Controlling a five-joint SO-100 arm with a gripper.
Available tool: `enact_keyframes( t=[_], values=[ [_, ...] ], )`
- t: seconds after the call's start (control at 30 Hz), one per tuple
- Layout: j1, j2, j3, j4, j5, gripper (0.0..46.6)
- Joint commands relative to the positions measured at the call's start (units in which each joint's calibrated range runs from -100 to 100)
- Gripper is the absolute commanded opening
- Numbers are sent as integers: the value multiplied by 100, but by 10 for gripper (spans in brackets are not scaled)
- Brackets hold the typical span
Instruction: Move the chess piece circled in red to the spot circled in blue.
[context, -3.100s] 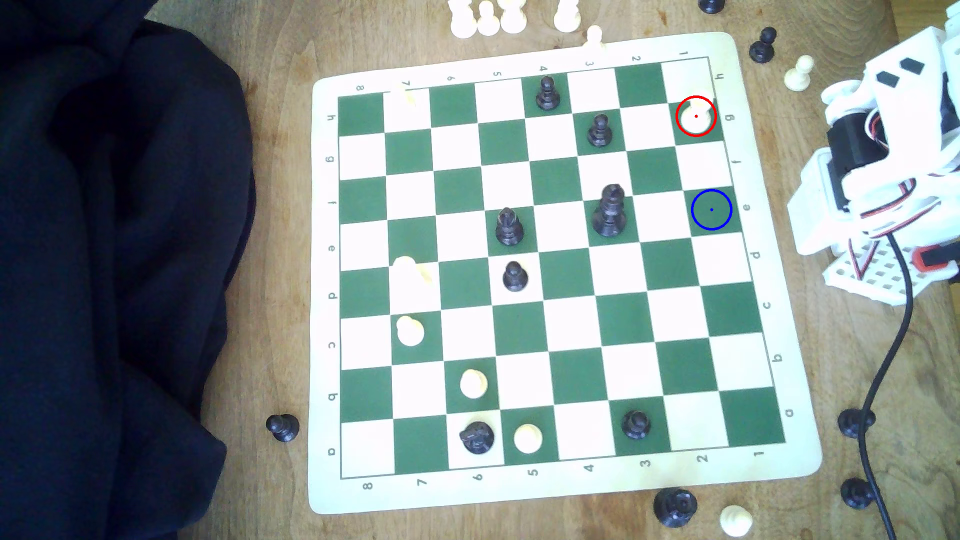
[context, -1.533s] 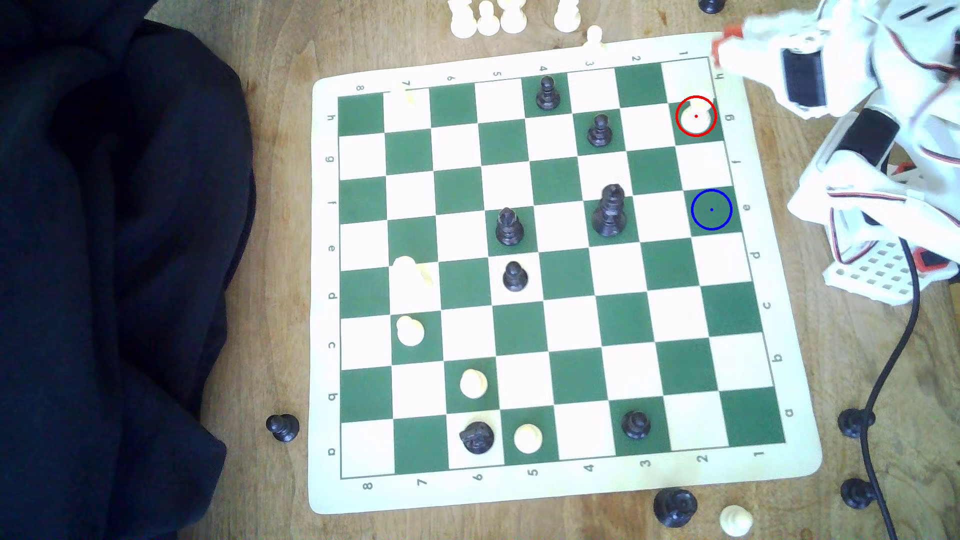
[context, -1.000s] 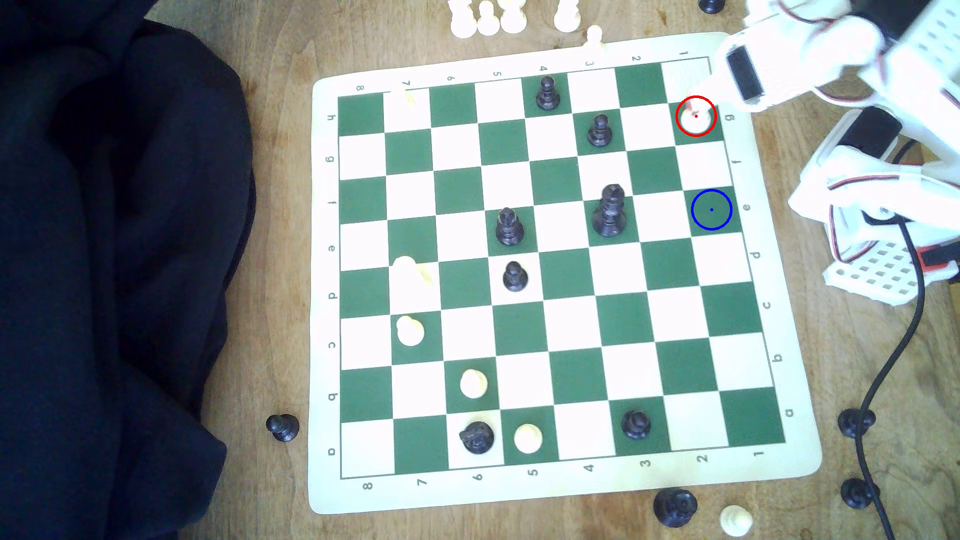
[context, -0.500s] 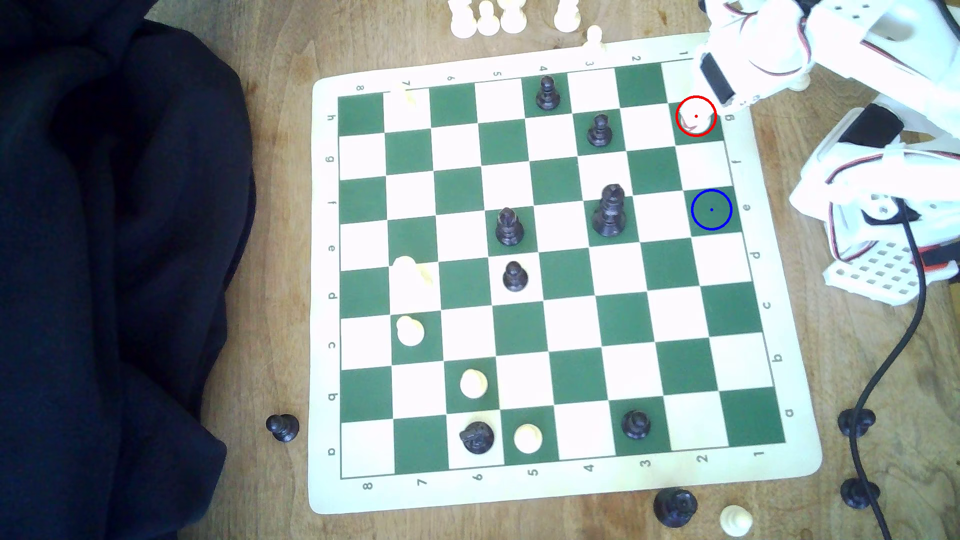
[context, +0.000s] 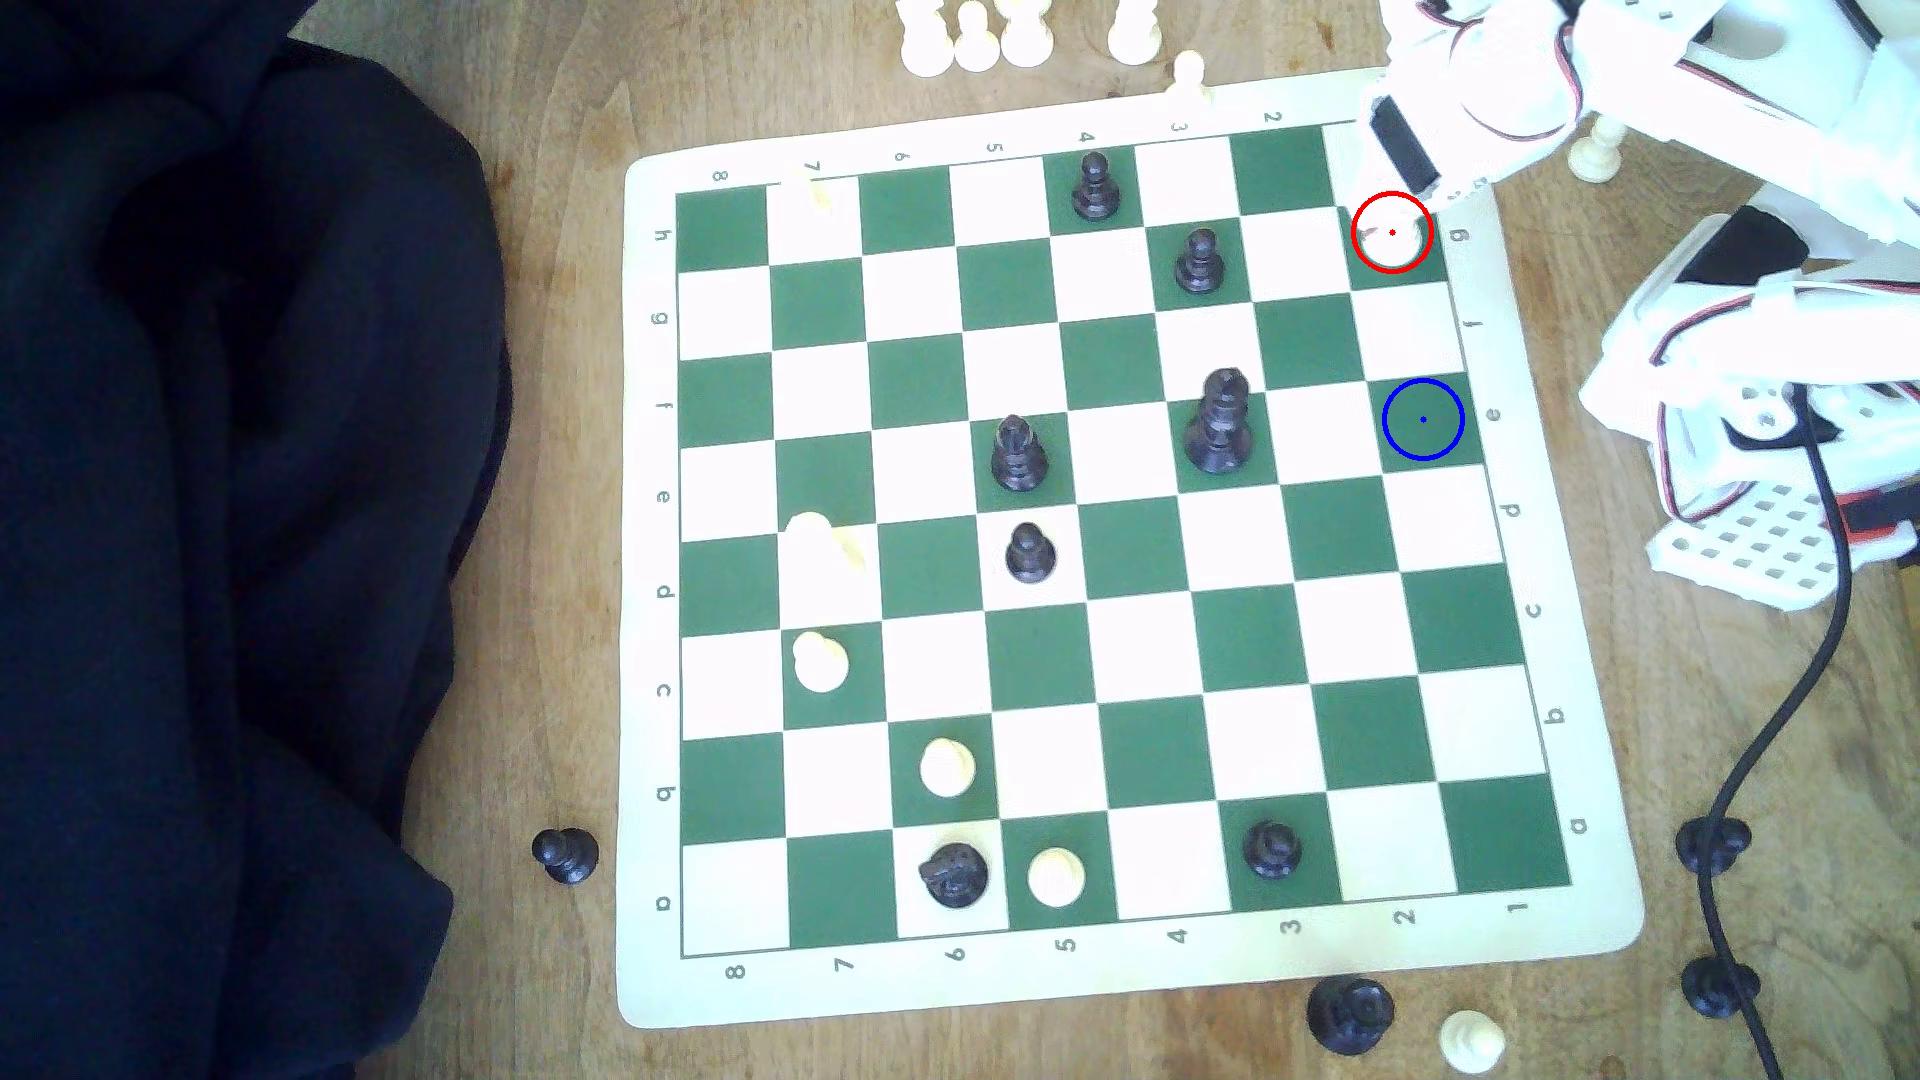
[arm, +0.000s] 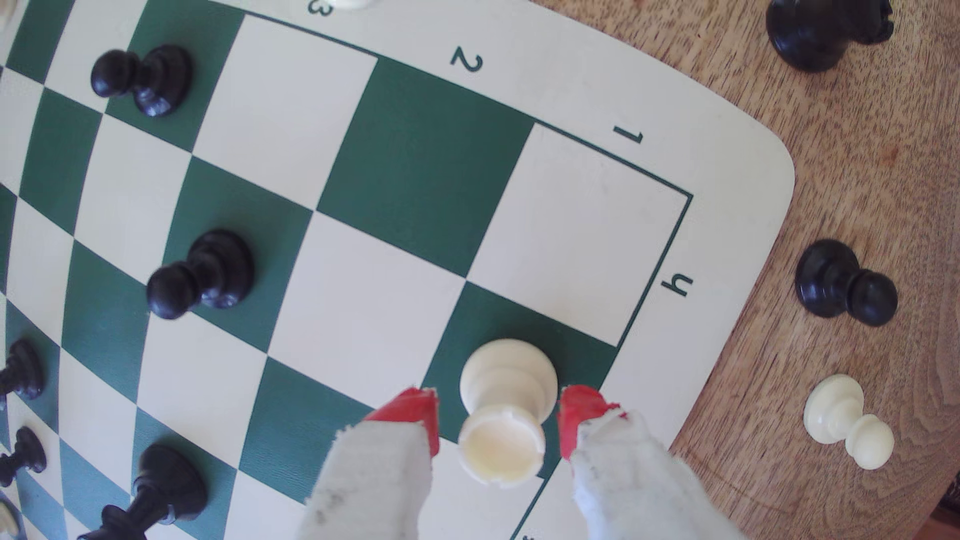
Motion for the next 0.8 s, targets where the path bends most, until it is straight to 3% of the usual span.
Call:
enact_keyframes(
  t=[0.0,0.43,0.77],
  values=[
    [-17,1,-120,-97,5,126],
    [-79,35,-102,-56,5,135],
    [-189,61,-84,17,10,70]
  ],
)
